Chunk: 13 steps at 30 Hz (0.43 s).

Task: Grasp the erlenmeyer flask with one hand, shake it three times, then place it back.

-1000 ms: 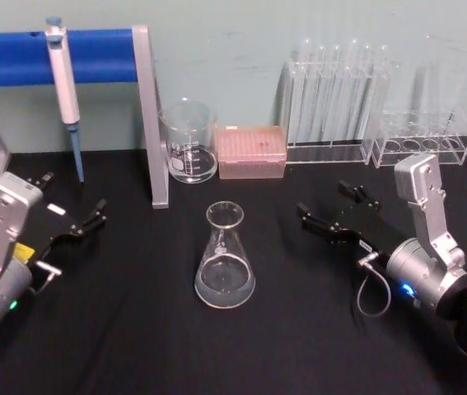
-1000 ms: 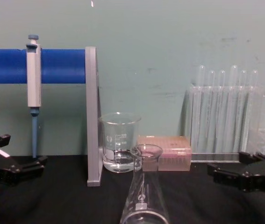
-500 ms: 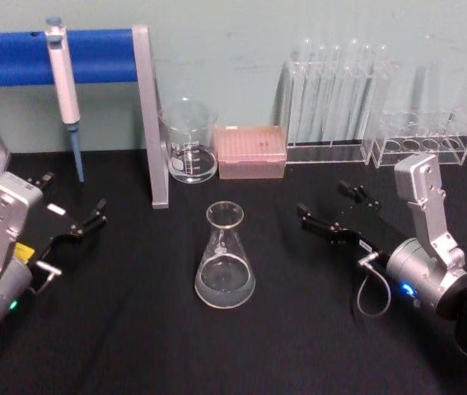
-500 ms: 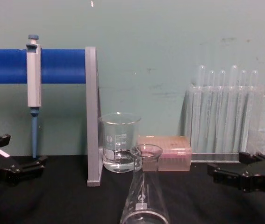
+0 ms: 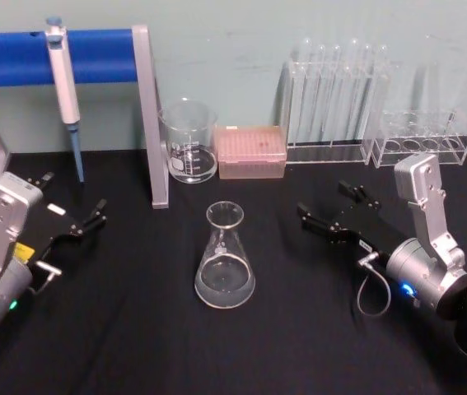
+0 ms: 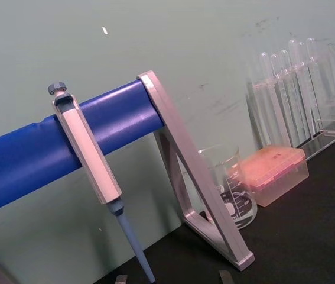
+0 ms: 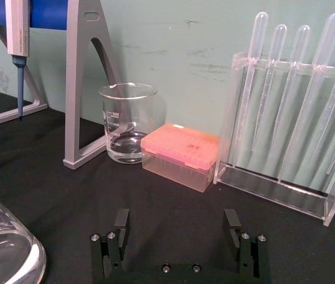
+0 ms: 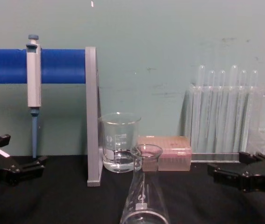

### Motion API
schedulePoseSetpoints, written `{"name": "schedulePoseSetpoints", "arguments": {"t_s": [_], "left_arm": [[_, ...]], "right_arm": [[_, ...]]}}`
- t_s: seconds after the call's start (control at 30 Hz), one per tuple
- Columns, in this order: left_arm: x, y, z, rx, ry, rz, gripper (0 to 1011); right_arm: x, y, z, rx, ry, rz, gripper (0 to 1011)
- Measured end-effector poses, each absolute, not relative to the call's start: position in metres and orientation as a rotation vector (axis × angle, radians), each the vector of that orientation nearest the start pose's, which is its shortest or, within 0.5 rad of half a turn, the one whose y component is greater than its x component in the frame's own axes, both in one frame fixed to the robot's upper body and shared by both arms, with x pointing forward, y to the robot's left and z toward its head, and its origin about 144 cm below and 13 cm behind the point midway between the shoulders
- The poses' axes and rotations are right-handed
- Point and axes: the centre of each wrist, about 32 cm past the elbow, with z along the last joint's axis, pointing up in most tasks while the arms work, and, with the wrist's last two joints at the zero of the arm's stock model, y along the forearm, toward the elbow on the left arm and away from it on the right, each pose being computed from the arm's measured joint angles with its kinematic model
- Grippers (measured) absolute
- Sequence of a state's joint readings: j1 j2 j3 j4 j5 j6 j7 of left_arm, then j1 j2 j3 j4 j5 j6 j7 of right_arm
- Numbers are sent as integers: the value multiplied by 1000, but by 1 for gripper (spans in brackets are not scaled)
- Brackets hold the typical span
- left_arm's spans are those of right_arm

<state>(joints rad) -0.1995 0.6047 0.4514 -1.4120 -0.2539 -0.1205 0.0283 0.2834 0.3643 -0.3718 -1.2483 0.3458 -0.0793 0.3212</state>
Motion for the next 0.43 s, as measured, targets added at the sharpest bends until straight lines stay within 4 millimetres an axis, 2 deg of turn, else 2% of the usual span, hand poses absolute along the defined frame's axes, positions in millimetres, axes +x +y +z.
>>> {"name": "schedulePoseSetpoints", "arguments": {"t_s": [0.43], "left_arm": [[489, 310, 1140, 304, -285, 1248, 1001]], "right_arm": [[523, -265, 1126, -126, -6, -1024, 1003]]}}
